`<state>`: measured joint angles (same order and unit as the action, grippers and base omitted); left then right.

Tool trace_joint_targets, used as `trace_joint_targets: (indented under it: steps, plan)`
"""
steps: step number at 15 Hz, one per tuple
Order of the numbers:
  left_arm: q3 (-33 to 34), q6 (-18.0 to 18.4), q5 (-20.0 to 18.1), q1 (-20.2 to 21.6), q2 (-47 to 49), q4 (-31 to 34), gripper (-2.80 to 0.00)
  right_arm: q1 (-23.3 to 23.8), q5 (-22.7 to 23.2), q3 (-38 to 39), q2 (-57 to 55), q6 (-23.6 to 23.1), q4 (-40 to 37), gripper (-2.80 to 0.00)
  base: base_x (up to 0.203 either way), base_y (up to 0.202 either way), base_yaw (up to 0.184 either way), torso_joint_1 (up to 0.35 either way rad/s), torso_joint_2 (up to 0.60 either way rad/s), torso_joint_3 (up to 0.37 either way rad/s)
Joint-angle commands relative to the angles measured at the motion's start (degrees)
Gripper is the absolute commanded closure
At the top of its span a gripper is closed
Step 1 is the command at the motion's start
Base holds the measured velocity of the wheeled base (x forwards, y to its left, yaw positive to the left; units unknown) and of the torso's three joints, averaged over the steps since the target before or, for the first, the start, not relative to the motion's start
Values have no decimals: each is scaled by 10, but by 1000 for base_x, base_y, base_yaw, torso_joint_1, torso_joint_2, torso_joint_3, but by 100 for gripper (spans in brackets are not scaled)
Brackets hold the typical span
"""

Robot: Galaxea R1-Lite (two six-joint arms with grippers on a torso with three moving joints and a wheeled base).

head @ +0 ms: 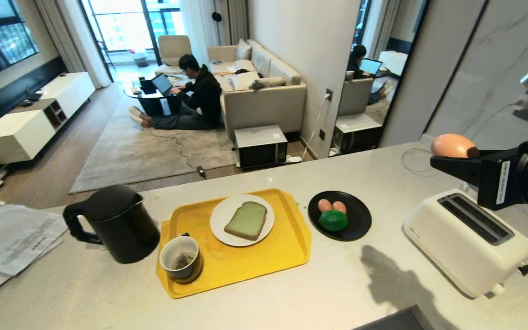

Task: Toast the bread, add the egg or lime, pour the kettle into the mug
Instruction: Put the egg in the bowl

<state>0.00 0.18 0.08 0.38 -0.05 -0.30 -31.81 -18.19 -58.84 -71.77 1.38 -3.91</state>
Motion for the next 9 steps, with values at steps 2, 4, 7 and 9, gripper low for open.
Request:
trace_joint_targets:
  steps: [2,4,7,9]
  plan:
    - [0,0,0,1,0,0,0,0,-1,0,-1,-7,-1,0,-1,-6,173,5,1,2]
    - [0,0,0,1,0,0,0,0,-1,1,-2,-9,-1,0,1,-10,173,1,2,8]
    - [0,0,0,0,0,0,0,0,-1,2,-2,-16,-1,0,-2,-8,175,2,2,2]
    - [0,0,0,0,0,0,0,-1,-1,7,-2,-16,-1,0,-1,-7,170,9,3,0]
